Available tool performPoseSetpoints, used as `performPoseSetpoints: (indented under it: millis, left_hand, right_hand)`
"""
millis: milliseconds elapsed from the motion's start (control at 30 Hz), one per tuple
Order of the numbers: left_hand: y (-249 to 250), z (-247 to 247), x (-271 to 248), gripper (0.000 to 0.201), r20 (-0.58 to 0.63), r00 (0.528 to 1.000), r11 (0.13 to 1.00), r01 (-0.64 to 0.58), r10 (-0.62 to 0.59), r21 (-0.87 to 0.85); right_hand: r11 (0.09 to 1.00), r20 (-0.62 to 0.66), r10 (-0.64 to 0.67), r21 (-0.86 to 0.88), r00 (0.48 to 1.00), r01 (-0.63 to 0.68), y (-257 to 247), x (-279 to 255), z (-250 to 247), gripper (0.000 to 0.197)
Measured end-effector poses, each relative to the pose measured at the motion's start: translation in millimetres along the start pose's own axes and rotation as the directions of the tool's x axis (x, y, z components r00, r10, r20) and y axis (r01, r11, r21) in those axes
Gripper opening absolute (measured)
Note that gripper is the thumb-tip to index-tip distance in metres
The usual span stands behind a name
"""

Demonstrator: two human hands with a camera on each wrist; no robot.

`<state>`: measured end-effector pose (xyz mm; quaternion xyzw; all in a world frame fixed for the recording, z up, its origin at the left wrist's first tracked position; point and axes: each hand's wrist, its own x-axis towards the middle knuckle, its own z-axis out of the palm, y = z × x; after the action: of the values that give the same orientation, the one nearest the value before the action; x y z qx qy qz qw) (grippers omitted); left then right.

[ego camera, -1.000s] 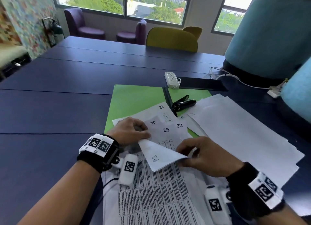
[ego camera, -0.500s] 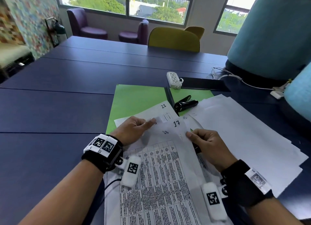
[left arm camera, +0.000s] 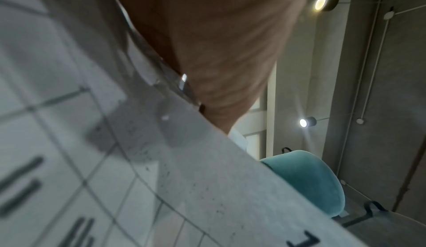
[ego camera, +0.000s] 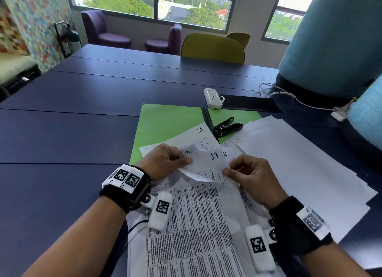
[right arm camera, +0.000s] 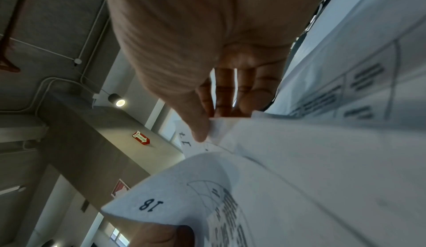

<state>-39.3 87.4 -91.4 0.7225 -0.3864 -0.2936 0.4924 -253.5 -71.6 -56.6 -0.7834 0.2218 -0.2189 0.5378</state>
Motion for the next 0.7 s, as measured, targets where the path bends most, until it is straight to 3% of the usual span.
performPoseSetpoints:
  millis: [200, 433, 500, 633, 700]
  left_hand:
    - [1, 0, -1, 0.028, -0.019, 1.0, 0.999, -0.025, 0.025, 0.029]
    - [-2, -5, 3, 0.083, 0.045, 0.999, 0.999, -0.019, 0.021, -0.042]
    - [0, -4, 2, 0.069, 0.055, 0.998, 0.999, -0.021, 0.024, -0.048]
    - [7, -5, -2, 0.031, 0.074, 0.997, 0.999, 0.004, 0.0, -0.052]
    - [7, -5, -3, 0.016, 0.074, 0.997, 0.998, 0.028, -0.024, -0.053]
  right_hand:
    - [0.972, 0.036, -0.09, -0.214, 0.995, 0.096, -8, -3, 3, 0.026]
    - [0.906, 0.112, -0.198, -0.359, 0.974, 0.226, -15, -9, 6, 0.027]
    - [0.891, 0.1, -0.23, -0.38, 0.968, 0.251, -18, -13, 7, 0.02]
    - [0.836, 0.012, -0.369, -0.431, 0.929, 0.338, -21, -17, 6, 0.032]
    - [0.825, -0.012, -0.418, -0.425, 0.908, 0.374, -26, -18, 3, 0.027]
